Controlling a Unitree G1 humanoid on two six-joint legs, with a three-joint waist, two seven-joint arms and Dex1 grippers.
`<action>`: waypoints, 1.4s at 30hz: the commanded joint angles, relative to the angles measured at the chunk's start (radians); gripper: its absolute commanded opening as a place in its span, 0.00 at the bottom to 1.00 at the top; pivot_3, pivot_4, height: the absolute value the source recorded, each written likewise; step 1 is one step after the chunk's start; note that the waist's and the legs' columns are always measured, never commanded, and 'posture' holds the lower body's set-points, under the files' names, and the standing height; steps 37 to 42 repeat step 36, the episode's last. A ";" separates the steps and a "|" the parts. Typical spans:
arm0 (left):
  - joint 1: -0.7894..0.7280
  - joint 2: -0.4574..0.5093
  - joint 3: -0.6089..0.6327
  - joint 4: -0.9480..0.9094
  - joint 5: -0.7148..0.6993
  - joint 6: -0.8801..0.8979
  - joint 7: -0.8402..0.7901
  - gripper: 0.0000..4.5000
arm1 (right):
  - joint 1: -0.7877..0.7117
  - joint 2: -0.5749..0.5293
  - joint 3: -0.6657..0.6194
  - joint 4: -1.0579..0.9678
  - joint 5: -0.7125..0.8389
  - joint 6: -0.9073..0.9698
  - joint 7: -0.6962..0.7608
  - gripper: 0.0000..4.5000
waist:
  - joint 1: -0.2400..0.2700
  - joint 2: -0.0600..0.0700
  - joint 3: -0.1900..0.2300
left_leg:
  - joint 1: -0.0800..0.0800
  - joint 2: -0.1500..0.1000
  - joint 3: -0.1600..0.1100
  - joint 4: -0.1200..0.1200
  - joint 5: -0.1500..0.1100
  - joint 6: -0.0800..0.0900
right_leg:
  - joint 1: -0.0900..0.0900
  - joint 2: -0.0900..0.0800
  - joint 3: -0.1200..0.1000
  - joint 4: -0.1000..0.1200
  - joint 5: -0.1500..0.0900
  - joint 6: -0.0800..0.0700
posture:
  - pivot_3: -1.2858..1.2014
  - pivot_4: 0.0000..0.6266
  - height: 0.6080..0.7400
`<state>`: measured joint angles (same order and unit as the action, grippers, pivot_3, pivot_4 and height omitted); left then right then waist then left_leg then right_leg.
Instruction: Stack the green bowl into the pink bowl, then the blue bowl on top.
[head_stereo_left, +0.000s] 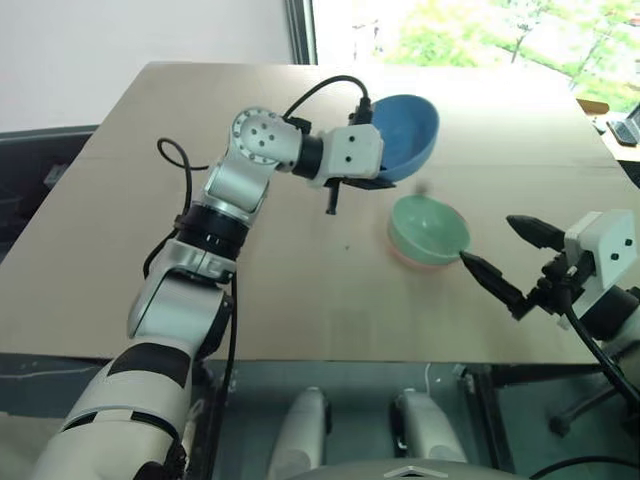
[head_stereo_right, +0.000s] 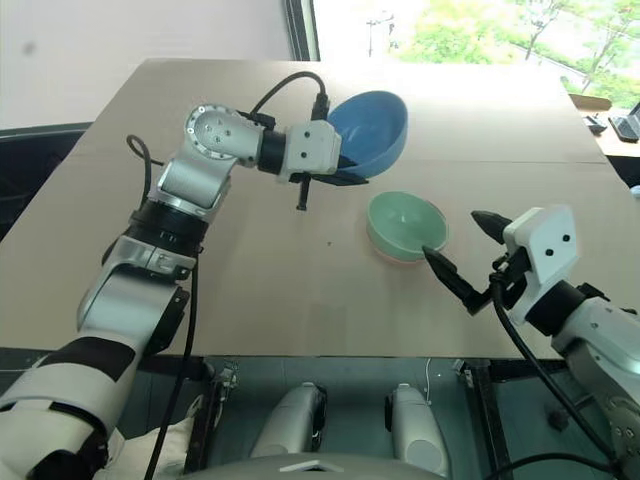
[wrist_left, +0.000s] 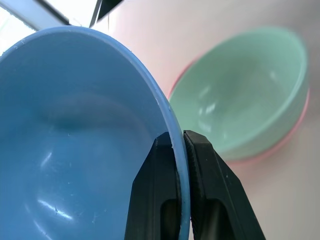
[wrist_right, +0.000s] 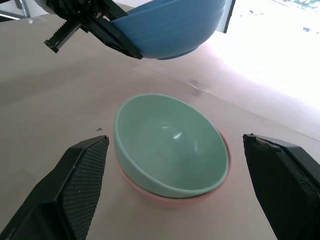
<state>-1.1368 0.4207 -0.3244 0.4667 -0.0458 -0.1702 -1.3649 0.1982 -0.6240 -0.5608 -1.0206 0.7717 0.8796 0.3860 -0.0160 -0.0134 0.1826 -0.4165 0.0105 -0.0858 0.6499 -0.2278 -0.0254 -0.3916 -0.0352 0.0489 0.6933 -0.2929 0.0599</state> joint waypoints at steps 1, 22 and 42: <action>-0.052 -0.070 -0.010 0.044 -0.067 -0.131 -0.118 0.00 | 0.169 -0.009 -0.143 -0.027 0.005 -0.142 -0.007 1.00 | -0.001 -0.001 0.000 | 0.000 0.001 0.000 0.001 0.000 0.000 | 0.001 0.001 0.000 0.000 0.000 0.000 | 0.52 0.24 1.00; 0.363 0.142 0.304 -0.423 -0.339 0.527 0.081 0.43 | 0.210 -0.206 0.006 0.113 -0.024 -0.285 0.052 1.00 | -0.025 0.000 0.000 | 0.003 0.001 0.001 0.003 0.000 0.000 | 0.004 0.000 0.002 -0.002 0.000 0.000 | 0.52 0.24 1.00; 0.959 0.370 0.580 -0.818 -0.517 0.749 0.217 0.92 | 0.347 -0.226 -0.196 0.282 -0.061 -0.338 0.431 1.00 | 0.008 0.001 -0.001 | 0.009 0.002 -0.001 0.002 0.000 0.000 | 0.014 -0.001 -0.002 -0.007 0.000 0.000 | 0.52 0.24 1.00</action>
